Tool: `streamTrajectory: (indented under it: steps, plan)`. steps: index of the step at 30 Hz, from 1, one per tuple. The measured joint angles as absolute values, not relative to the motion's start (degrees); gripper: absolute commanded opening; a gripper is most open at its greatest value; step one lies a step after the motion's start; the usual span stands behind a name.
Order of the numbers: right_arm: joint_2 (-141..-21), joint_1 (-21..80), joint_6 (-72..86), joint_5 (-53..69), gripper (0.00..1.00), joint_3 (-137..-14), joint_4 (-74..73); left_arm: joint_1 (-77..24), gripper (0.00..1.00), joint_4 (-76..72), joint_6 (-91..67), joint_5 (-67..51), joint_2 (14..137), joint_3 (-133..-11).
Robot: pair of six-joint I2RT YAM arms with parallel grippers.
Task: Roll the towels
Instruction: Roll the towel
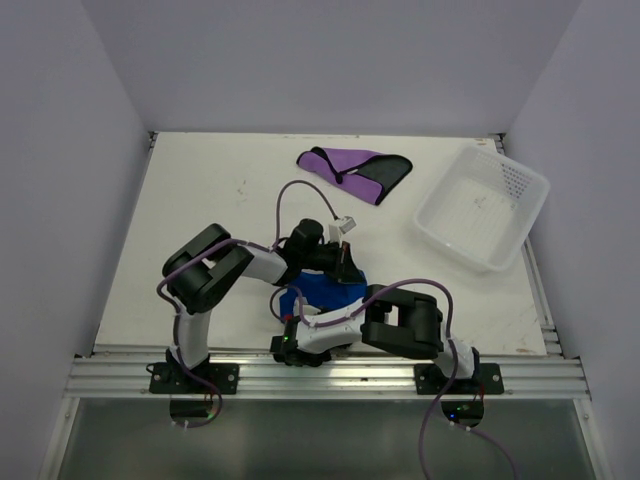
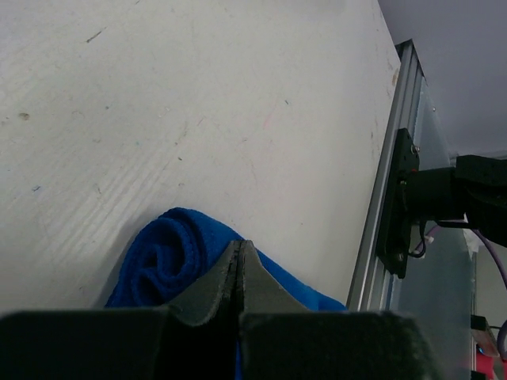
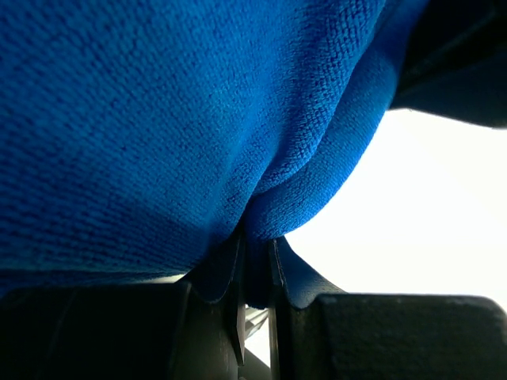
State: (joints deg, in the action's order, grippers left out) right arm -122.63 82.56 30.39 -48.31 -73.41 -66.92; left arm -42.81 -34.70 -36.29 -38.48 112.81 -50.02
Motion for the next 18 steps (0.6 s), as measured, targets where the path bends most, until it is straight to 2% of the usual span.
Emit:
streamTrajectory:
  steps: [8, 10, 18]
  plan:
    - [-121.60, 82.54, 30.39, -47.83, 0.16, -72.99, -66.22, -43.18, 0.00, -31.05, -36.38, -32.47, 112.68, -50.35]
    - [-120.46, 82.54, 30.41, -47.40, 0.22, -72.34, -65.36, -43.38, 0.00, -30.50, -36.40, -31.55, 112.44, -50.48]
    - [-110.63, 82.63, 32.58, -42.48, 0.33, -68.47, -59.13, -43.57, 0.00, -29.65, -37.32, -28.91, 112.29, -50.74]
